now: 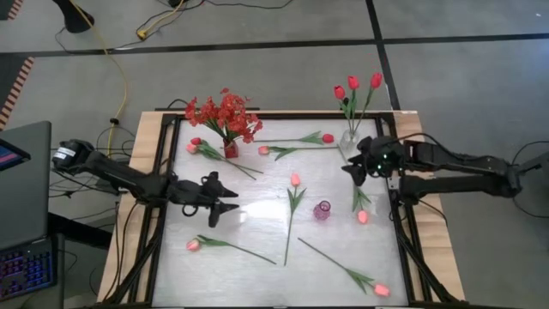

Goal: Sort flowers into vase by color
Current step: Put the red tulip into the transparent flower vase

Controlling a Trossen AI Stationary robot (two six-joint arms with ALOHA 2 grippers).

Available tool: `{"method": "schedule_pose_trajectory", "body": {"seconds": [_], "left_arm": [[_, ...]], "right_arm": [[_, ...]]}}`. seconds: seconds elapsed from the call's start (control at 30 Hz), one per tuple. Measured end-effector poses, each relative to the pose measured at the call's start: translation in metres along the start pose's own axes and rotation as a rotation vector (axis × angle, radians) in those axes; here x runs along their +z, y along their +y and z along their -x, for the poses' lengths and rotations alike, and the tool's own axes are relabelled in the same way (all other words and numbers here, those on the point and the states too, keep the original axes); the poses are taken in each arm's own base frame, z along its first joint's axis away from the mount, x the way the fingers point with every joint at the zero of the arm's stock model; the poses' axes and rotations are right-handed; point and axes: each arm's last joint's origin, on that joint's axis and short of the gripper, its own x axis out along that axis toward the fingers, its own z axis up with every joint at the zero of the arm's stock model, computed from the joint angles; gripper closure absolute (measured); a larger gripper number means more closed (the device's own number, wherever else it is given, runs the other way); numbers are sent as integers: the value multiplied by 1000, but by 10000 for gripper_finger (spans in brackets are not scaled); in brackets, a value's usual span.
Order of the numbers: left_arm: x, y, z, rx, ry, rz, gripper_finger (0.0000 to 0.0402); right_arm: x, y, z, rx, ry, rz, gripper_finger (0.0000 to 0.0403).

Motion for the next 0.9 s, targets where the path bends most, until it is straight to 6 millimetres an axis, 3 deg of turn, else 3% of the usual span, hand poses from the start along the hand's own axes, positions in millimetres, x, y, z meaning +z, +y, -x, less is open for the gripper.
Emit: {"method": "schedule_pose_trajectory", "body": {"seconds": [0.23,0.4,0.53,0.63,0.9], "left_arm": [[58,-27,15,63,109,-140,221],[82,-35,29,87,157,-167,221],[78,-26,35,177,283,-198,221],[68,-16,28,197,341,-176,221],[40,6,-25,66,346,-403,221]], "right_arm": [[-6,12,2,-3,-28,47,159],[-6,19,3,17,-69,80,159],[-5,27,0,50,-91,133,159],[-3,32,-5,65,-99,168,159],[-3,41,-25,43,-60,232,159]]}}
